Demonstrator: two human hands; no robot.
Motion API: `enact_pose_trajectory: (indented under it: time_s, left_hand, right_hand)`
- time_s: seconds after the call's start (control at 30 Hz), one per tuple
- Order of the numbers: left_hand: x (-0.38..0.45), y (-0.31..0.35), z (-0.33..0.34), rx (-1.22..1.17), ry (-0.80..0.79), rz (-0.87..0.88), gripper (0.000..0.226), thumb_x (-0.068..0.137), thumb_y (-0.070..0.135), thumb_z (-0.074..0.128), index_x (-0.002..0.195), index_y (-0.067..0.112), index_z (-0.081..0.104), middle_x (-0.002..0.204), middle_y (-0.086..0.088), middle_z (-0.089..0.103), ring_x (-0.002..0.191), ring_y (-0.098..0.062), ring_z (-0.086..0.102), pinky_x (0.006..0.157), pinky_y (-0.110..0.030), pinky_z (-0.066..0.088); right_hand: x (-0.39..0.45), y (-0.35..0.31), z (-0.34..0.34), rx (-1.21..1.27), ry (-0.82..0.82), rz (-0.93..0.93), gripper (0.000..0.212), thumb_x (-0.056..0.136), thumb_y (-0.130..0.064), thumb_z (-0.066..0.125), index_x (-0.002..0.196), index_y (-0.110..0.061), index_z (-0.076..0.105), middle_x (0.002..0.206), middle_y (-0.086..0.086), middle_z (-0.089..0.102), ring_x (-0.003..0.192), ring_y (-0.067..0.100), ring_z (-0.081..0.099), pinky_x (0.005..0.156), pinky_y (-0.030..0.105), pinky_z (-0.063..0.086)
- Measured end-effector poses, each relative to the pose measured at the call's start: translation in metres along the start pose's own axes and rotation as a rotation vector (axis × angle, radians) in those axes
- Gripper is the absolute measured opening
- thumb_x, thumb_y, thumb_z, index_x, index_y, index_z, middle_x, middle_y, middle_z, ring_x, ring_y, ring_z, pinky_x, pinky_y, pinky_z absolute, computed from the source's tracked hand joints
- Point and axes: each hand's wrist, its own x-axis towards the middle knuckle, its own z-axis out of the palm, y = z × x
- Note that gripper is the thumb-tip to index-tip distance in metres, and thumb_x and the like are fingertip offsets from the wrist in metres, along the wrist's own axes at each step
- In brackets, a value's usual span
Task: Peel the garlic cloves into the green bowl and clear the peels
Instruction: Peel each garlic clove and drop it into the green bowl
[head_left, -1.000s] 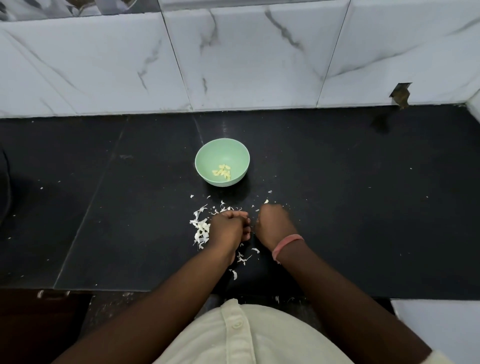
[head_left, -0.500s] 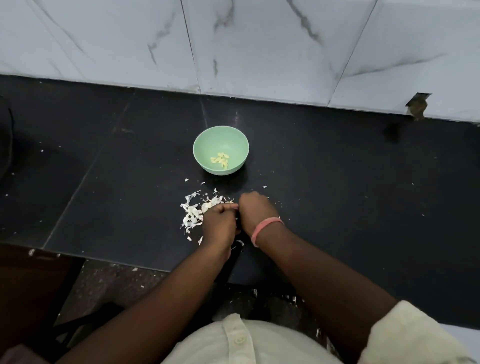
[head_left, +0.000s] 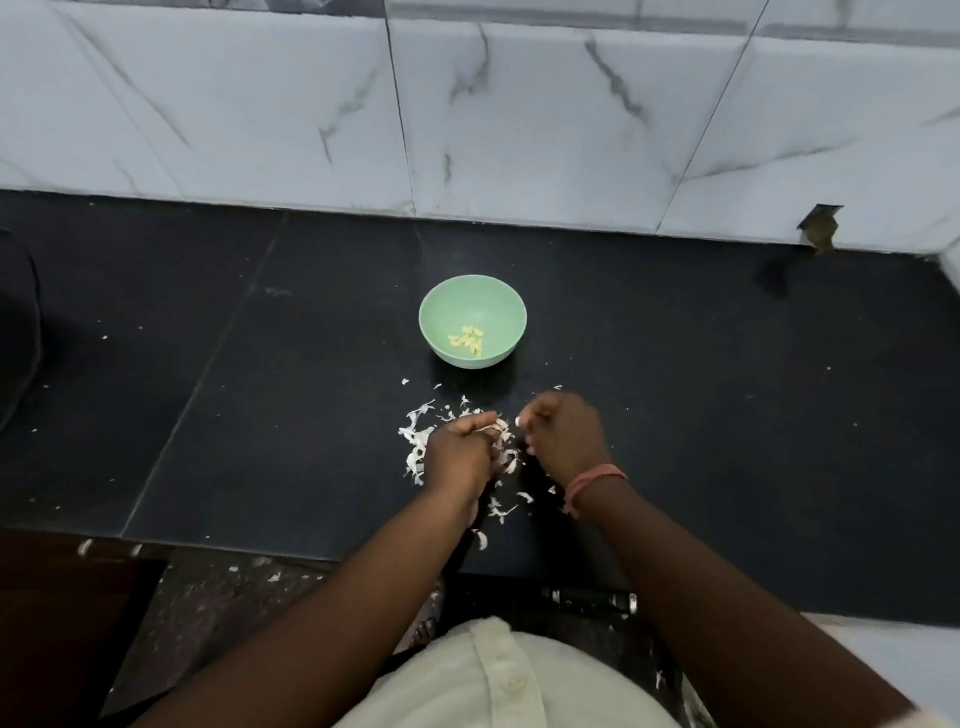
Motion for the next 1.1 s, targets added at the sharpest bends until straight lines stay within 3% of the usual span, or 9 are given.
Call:
enact_pose_trajectory:
  time_s: [0.1,0.2,0.33,0.47,0.57,0.73,0.87,0.97,1.1]
  left_hand:
    - [-0.003,0.006,-0.011,-0.040,-0.083,0.043,0.020,0.094,-0.006,0.058,0.106,0.004,0.071,0.082,-0.011,0.071,0.063,-0.015,0.063,0.058,-0.022,0.055]
    - [-0.006,0.010,-0.019,-0.051,-0.165,0.119,0.014,0.092,-0.003,0.065,0.102,0.002,0.072,0.084,-0.014,0.074,0.067,-0.017,0.069,0.063,-0.025,0.058]
    - [-0.011,0.011,-0.030,-0.062,-0.158,0.224,0.011,0.089,0.000,0.069,0.096,0.007,0.074,0.087,-0.018,0.075,0.073,-0.023,0.071,0.069,-0.033,0.060]
    - [-0.014,0.010,-0.038,-0.060,-0.160,0.260,0.013,0.089,0.002,0.069,0.099,0.007,0.075,0.093,-0.020,0.075,0.084,-0.037,0.071,0.080,-0.049,0.059]
    - [-0.021,0.013,-0.042,-0.040,-0.213,0.277,0.011,0.092,0.001,0.066,0.100,0.005,0.071,0.094,-0.021,0.074,0.082,-0.031,0.070,0.083,-0.052,0.057]
    - [-0.029,0.016,-0.046,0.061,-0.255,0.405,0.010,0.089,0.003,0.070,0.097,0.008,0.073,0.089,-0.015,0.075,0.087,-0.035,0.072,0.084,-0.050,0.059]
    - [-0.031,0.020,-0.045,0.181,-0.224,0.525,0.010,0.088,0.008,0.072,0.093,0.017,0.075,0.086,-0.002,0.076,0.084,-0.026,0.073,0.081,-0.045,0.060]
    - [-0.036,0.021,-0.041,0.241,-0.204,0.615,0.013,0.089,0.005,0.070,0.092,0.016,0.074,0.082,0.002,0.075,0.078,-0.017,0.072,0.073,-0.034,0.059]
    - [-0.047,0.019,-0.037,0.267,-0.191,0.679,0.014,0.089,-0.001,0.067,0.093,0.010,0.074,0.074,0.008,0.072,0.068,-0.002,0.065,0.065,-0.016,0.049]
  right_hand:
    - [-0.018,-0.015,0.012,0.690,0.015,0.263,0.016,0.094,0.009,0.057,0.082,0.005,0.067,0.069,0.015,0.069,0.059,0.023,0.067,0.061,0.034,0.063]
    - [-0.035,-0.034,0.017,0.859,0.015,0.295,0.017,0.098,0.006,0.053,0.087,0.008,0.065,0.069,0.017,0.066,0.055,0.019,0.065,0.057,0.028,0.061]
    - [-0.045,-0.047,0.023,0.867,0.071,0.241,0.024,0.099,0.003,0.052,0.080,0.000,0.067,0.060,0.005,0.070,0.056,0.017,0.068,0.056,0.025,0.060]
    - [-0.056,-0.053,0.025,0.826,0.165,0.235,0.015,0.095,0.002,0.059,0.085,0.003,0.071,0.065,0.011,0.070,0.057,0.019,0.069,0.057,0.030,0.061]
    - [-0.062,-0.052,0.023,0.769,0.219,0.220,0.012,0.093,0.002,0.062,0.086,0.003,0.071,0.066,0.010,0.070,0.052,0.012,0.066,0.051,0.023,0.055]
    - [-0.065,-0.047,0.024,0.573,0.244,0.134,0.016,0.095,0.002,0.057,0.086,-0.005,0.068,0.075,0.008,0.070,0.062,0.009,0.067,0.062,0.026,0.057]
    - [-0.072,-0.050,0.015,0.634,0.221,0.085,0.017,0.097,0.001,0.054,0.090,0.002,0.070,0.072,0.009,0.070,0.058,0.007,0.066,0.058,0.021,0.054]
    - [-0.075,-0.048,0.006,0.715,0.222,0.085,0.016,0.094,-0.002,0.060,0.085,0.002,0.072,0.067,0.013,0.071,0.059,0.017,0.069,0.062,0.035,0.061]
    - [-0.075,-0.042,-0.003,0.724,0.190,0.077,0.015,0.090,-0.002,0.062,0.081,0.004,0.072,0.068,0.021,0.070,0.059,0.029,0.066,0.067,0.050,0.059]
